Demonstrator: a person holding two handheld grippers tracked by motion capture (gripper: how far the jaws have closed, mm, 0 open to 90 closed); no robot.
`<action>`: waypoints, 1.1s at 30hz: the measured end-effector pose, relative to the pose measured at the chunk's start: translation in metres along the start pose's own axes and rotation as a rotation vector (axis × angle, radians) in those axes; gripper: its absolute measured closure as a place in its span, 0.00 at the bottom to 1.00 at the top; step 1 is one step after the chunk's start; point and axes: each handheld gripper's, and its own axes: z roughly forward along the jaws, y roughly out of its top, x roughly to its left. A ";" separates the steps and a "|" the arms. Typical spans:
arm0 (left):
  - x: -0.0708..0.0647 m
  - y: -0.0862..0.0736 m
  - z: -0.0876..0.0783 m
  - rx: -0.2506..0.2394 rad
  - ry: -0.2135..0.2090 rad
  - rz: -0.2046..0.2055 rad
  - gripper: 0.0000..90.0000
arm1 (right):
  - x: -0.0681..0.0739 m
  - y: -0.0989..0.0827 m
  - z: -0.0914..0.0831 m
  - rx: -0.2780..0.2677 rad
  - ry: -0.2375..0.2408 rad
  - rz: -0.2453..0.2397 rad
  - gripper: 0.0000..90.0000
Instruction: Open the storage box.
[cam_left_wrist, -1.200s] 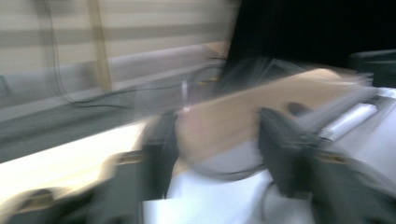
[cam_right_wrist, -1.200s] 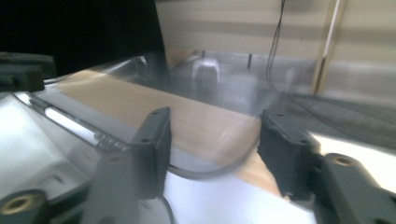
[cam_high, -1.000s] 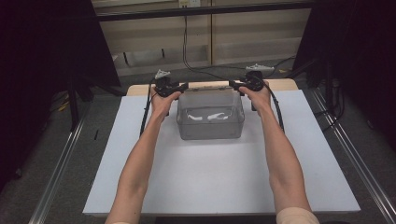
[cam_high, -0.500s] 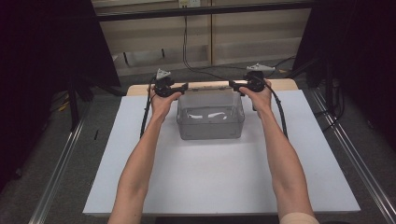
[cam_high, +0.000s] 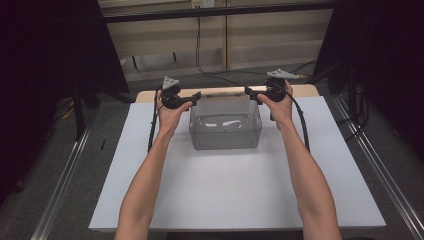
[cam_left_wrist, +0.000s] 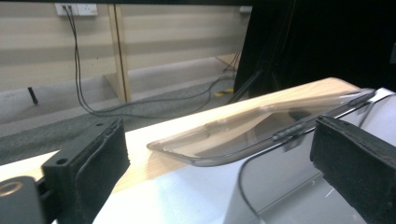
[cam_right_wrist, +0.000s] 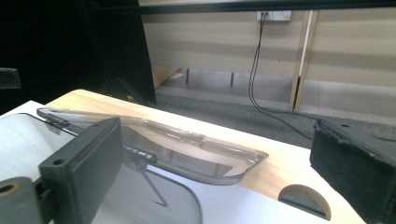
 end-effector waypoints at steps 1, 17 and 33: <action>-0.001 -0.001 -0.002 -0.006 -0.012 0.001 0.04 | 0.002 0.000 -0.001 -0.007 0.000 -0.004 0.02; -0.010 -0.012 -0.039 -0.073 -0.017 0.006 0.04 | 0.020 -0.004 -0.029 -0.043 -0.033 -0.070 0.02; -0.025 -0.017 -0.075 -0.157 0.004 0.051 0.04 | 0.036 -0.005 -0.059 -0.091 -0.048 -0.107 0.02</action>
